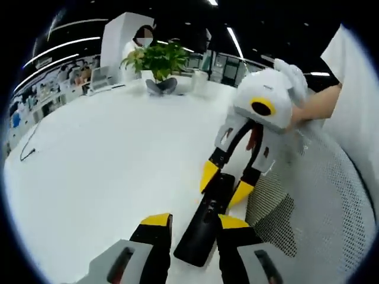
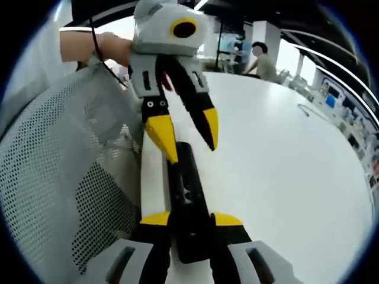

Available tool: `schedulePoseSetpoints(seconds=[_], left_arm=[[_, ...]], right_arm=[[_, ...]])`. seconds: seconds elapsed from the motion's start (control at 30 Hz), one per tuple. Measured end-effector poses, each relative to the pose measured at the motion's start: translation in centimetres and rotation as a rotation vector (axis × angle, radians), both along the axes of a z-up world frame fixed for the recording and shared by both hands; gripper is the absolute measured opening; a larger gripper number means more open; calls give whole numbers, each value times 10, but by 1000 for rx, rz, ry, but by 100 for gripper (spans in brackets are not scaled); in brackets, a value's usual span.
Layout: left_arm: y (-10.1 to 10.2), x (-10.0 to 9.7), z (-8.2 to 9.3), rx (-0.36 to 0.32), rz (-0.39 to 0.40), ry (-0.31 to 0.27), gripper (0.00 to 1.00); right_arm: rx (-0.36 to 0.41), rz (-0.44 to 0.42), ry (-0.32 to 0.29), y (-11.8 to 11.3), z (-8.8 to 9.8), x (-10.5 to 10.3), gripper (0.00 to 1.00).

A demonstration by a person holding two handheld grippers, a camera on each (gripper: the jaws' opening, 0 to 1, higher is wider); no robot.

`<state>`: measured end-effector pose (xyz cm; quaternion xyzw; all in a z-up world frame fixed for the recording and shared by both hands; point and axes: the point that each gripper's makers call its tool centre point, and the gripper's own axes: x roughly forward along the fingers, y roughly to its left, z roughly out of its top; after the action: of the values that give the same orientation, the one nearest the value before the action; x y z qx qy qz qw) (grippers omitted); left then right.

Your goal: Press the specified remote control buttons in sequence, fully releasing each button before pressing the next.

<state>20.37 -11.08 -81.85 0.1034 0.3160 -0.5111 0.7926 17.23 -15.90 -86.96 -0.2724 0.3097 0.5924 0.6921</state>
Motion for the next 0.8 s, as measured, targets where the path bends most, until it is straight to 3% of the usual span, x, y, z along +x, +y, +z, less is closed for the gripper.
schedulePoseSetpoints(seconds=[0.3,0.43,0.67,0.73,0.8], left_arm=[[41,27,59,-202,304,-108,49],[59,28,65,-127,365,-222,59],[69,21,72,-173,461,-235,67],[70,21,76,-228,501,-206,70],[72,21,79,-243,514,-229,75]], right_arm=[[7,-5,3,0,0,0,22],[8,-4,0,0,0,0,22],[11,-6,2,0,0,0,22],[12,-10,6,0,0,0,22],[12,-12,7,0,0,0,22]])
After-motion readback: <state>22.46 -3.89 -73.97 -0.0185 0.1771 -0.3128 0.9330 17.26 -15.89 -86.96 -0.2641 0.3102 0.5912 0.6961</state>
